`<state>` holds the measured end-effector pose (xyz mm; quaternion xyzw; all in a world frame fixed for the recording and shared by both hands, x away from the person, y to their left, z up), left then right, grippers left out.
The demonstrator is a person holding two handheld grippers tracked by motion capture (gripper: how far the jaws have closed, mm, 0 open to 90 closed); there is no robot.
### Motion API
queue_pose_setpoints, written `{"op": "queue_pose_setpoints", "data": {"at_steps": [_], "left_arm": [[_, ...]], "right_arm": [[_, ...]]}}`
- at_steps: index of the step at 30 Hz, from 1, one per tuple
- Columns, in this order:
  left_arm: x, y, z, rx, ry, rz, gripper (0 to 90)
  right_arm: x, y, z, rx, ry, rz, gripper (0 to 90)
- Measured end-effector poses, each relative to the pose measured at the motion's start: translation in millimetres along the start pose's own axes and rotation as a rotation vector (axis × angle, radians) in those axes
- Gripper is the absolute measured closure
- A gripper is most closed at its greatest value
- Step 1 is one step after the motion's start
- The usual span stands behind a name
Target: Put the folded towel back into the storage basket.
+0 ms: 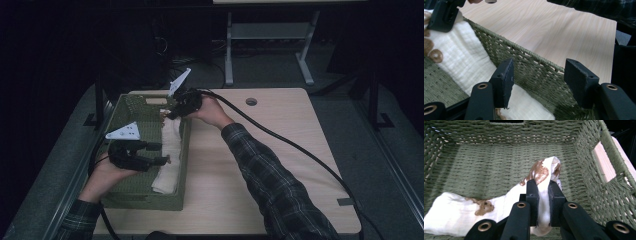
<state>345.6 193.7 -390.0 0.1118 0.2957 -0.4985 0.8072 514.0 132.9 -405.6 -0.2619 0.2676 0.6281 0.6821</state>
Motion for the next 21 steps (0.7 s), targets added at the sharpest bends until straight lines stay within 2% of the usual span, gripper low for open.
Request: {"op": "queue_pose_setpoints", "data": {"at_steps": [8, 9, 11, 13, 21], "left_arm": [[4.8, -1.2, 4.6, 0.004, -0.006, -0.006, 40.6], [5.1, -1.6, 5.5, 0.002, -0.008, -0.006, 40.5], [6.3, -2.2, 6.9, 0.001, -0.013, -0.009, 40.5], [7.0, -2.1, 7.8, 0.006, -0.011, -0.01, 40.3], [11.8, -5.4, 15.8, 0.001, -0.017, -0.006, 38.6]], "right_arm": [[5.4, -15.7, -5.2, 0.005, 0.017, -0.034, 79.7], [5.7, -18.1, -5.4, 0.009, 0.013, -0.043, 76.6], [4.8, -25.7, -5.1, 0.008, -0.001, -0.095, 66.2], [1.1, -31.1, -3.4, 0.028, -0.019, -0.12, 59.3], [-23.2, -33.1, -2.8, 0.079, -0.053, -0.118, 50.6]]}}
Point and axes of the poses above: each handheld gripper's, and its own axes: x roughly forward along the jaws, z roughly out of its top, y roughly to its left, the point moved 9 cm from there along x, roughly forward along the jaws
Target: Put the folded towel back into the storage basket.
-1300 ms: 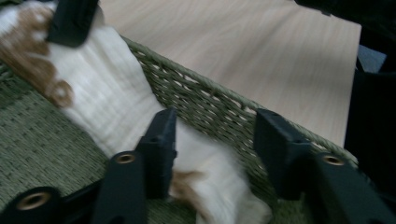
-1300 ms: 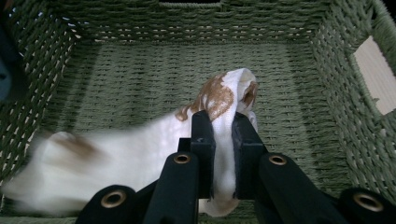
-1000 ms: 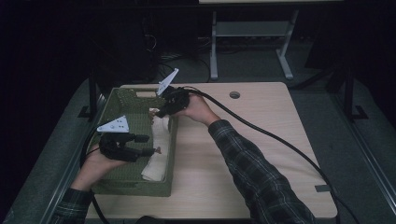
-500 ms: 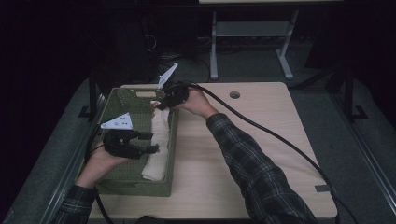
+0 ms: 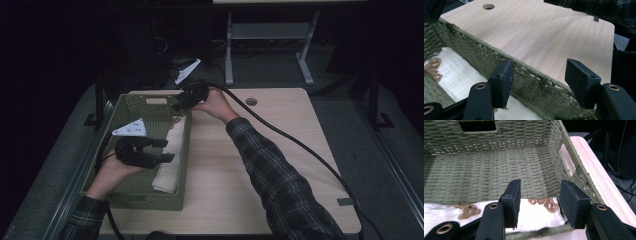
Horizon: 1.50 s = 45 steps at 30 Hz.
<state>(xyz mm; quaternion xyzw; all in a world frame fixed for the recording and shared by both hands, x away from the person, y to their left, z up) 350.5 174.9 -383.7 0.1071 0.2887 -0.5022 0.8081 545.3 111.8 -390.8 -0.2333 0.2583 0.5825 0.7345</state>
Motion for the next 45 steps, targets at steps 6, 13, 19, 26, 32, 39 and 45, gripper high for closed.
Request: {"op": "queue_pose_setpoints", "data": {"at_steps": [6, 13, 19, 26, 32, 39, 45], "left_arm": [[5.7, -6.5, 11.7, -0.002, -0.006, 0.018, 37.3], [16.1, -15.8, 25.7, -0.003, -0.008, 0.072, 31.8], [29.8, -23.2, 38.5, -0.002, -0.002, 0.106, 28.4], [48.7, -34.4, 57.1, 0.015, -0.001, 0.106, 25.6], [65.8, -41.5, 66.4, 0.033, 0.007, 0.107, 21.4], [87.7, -50.3, 70.2, 0.039, 0.007, 0.109, 16.5], [105.0, -58.9, 68.7, 0.071, 0.026, 0.112, 15.3]], "right_arm": [[-22.0, 3.3, -6.5, 0.02, -0.01, 0.015, 46.0], [-50.4, 8.4, -19.7, 0.009, -0.016, 0.008, 43.0], [-77.3, 12.3, -38.0, 0.018, -0.027, 0.005, 39.7], [-105.4, 7.8, -59.4, 0.042, -0.036, -0.027, 36.2], [-125.2, 1.2, -77.0, 0.074, -0.059, -0.062, 32.9], [-138.9, 2.6, -102.9, 0.095, -0.056, -0.087, 31.4], [-148.4, 6.6, -121.1, 0.112, -0.072, -0.112, 29.9]]}}
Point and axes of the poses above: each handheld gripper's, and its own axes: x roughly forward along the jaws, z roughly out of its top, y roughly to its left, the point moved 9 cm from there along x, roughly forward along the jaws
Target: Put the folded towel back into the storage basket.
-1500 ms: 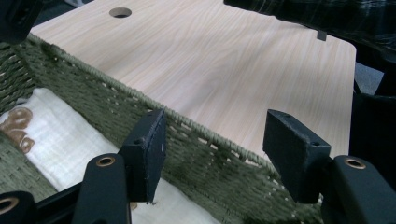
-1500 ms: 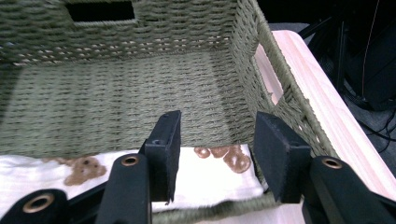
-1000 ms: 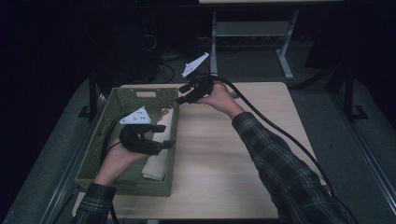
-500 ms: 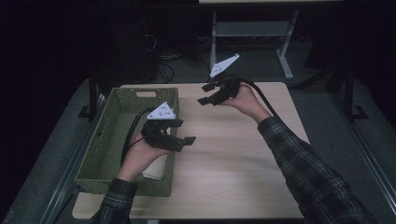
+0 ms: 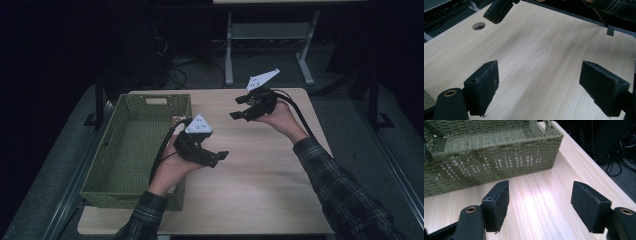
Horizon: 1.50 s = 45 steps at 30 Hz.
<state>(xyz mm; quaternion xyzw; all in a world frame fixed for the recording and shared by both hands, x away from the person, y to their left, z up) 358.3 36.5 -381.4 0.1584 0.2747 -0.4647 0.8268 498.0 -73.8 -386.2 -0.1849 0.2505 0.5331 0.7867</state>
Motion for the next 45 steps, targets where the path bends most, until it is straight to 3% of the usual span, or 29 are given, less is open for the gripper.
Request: {"op": "queue_pose_setpoints", "data": {"at_steps": [10, 24, 27, 36, 45], "left_arm": [[23.4, -17.7, -0.8, 0.017, -0.004, -0.011, 14.5], [62.4, -37.3, -19.4, 0.035, 0.026, -0.032, 14.6], [68.5, -39.9, -22.4, 0.03, 0.014, -0.038, 14.6], [89.2, -46.0, -42.7, 0.033, 0.047, -0.057, 14.6], [107.2, -50.0, -65.6, 0.008, 0.08, -0.081, 14.6]], "right_arm": [[-11.5, 3.5, -30.8, 0.038, 0.0, -0.025, 25.9], [-26.6, 6.5, -79.3, 0.083, -0.003, -0.065, 25.4], [-28.9, 7.7, -87.3, 0.09, -0.004, -0.066, 25.4], [-28.4, 14.0, -115.3, 0.124, 0.028, -0.07, 19.7], [-29.1, 18.8, -150.1, 0.175, 0.049, -0.089, 17.1]]}}
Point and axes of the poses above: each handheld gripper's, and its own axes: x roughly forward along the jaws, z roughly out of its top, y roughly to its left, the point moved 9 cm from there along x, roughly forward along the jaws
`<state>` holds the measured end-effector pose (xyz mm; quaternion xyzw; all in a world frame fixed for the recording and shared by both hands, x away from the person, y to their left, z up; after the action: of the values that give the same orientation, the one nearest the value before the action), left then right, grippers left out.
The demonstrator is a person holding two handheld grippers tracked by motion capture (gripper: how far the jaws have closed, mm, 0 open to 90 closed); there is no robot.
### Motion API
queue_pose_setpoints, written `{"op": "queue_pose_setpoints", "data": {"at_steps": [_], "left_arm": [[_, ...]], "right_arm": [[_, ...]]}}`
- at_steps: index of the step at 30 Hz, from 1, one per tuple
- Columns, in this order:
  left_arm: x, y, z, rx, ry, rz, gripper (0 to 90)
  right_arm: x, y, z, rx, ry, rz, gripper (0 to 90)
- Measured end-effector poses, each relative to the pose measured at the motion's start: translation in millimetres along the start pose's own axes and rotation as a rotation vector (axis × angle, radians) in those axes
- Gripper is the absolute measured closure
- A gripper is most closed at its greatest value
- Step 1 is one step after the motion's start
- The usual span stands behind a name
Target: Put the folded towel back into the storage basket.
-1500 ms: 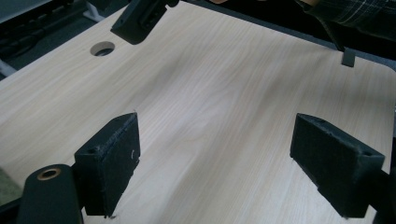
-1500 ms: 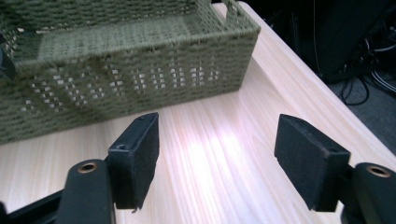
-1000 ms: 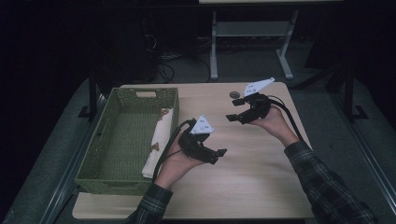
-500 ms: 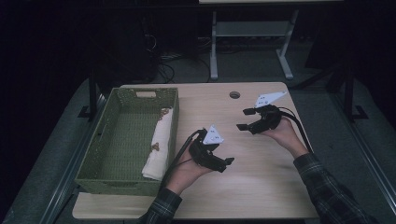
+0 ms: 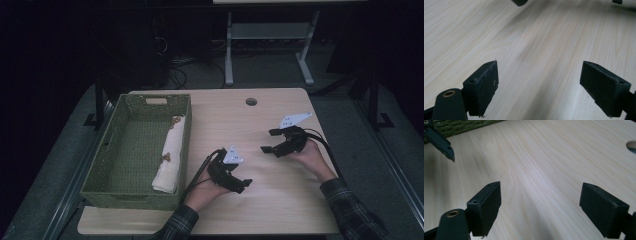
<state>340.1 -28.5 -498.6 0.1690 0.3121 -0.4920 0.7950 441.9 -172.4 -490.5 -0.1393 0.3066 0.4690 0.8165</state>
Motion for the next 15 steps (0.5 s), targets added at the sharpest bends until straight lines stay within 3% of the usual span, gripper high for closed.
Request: {"op": "queue_pose_setpoints", "data": {"at_steps": [11, 15], "left_arm": [[12.6, 2.4, -25.6, -0.002, 0.068, 0.031, 14.6], [14.7, 4.2, -32.0, -0.024, 0.075, 0.036, 14.6]], "right_arm": [[-11.6, -3.1, -46.2, 0.057, 0.006, -0.038, 17.1], [-17.0, -1.8, -58.8, 0.081, 0.011, -0.054, 16.9]]}}
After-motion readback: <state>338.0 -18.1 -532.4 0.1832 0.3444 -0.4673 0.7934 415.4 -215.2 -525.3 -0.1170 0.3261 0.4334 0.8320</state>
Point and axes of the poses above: each handheld gripper's, and its own axes: x roughly forward along the jaws, z roughly out of its top, y roughly to its left, the point moved 9 cm from there along x, roughly forward along the jaws
